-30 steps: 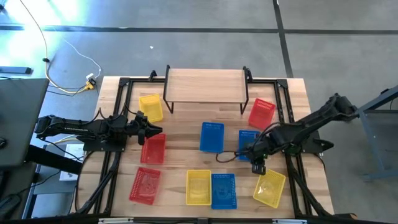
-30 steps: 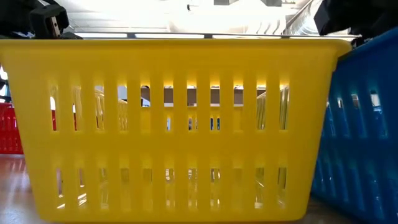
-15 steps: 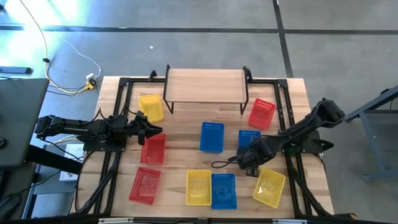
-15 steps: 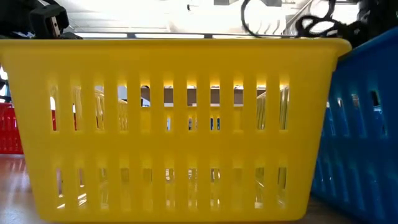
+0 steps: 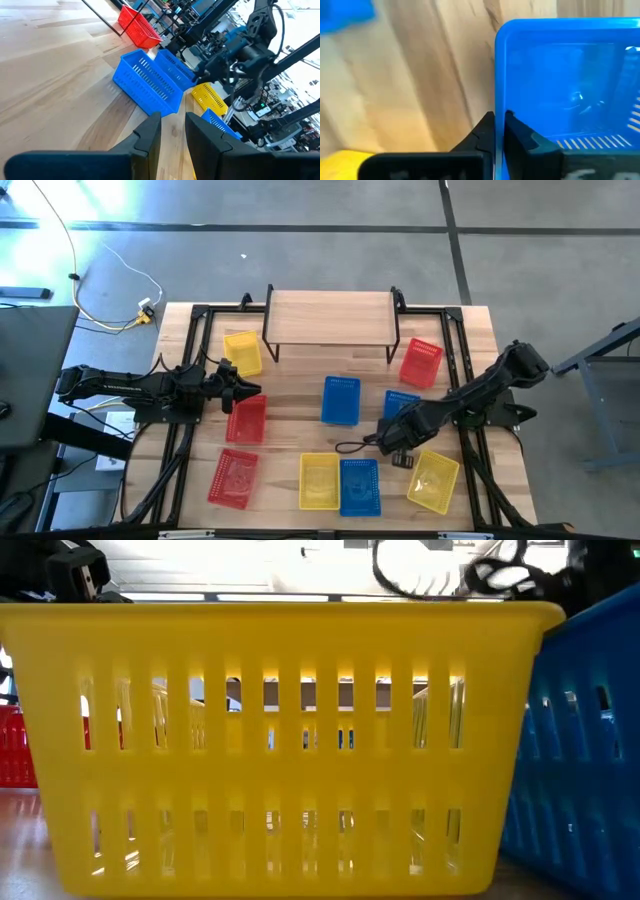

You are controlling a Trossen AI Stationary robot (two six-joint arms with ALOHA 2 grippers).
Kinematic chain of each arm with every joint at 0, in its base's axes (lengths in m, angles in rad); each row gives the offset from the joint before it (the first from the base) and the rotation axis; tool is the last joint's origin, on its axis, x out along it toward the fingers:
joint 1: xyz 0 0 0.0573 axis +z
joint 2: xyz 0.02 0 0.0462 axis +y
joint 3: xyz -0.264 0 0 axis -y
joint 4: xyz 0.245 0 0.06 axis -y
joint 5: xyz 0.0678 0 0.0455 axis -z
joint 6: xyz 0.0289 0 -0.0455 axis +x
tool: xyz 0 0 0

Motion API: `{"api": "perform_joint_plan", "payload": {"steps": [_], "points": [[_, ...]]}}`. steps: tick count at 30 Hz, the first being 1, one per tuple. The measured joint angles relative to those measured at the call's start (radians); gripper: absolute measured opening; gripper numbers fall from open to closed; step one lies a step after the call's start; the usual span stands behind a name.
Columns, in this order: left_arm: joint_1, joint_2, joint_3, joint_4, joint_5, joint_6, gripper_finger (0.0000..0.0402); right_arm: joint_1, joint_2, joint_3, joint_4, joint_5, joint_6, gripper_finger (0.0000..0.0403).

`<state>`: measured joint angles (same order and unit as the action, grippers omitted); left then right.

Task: Stack baskets on shelf by color
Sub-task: Put the middle right blue bin on the shelf

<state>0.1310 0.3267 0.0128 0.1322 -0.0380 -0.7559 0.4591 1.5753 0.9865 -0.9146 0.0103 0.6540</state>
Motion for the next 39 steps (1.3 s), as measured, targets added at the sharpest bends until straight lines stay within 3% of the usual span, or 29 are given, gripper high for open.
{"api": "perform_joint_plan", "payload": {"steps": [15,23,33,39], "points": [[0.0,0.0,0.0,0.0,0.0,-0.001,0.008,-0.016,-0.001,0.278,-0.185,0.111,-0.01,0.0001],[0.0,0.0,0.0,0.0,0.0,-0.001,0.008,-0.056,-0.001,0.444,-0.196,0.188,-0.108,0.0],[0.0,0.0,0.0,0.0,0.0,-0.001,0.008,-0.172,-0.001,0.623,-0.271,0.447,-0.352,0.0],[0.0,0.0,0.0,0.0,0.0,0.0,0.008,-0.285,-0.002,0.675,-0.274,0.553,-0.615,0.0]]}}
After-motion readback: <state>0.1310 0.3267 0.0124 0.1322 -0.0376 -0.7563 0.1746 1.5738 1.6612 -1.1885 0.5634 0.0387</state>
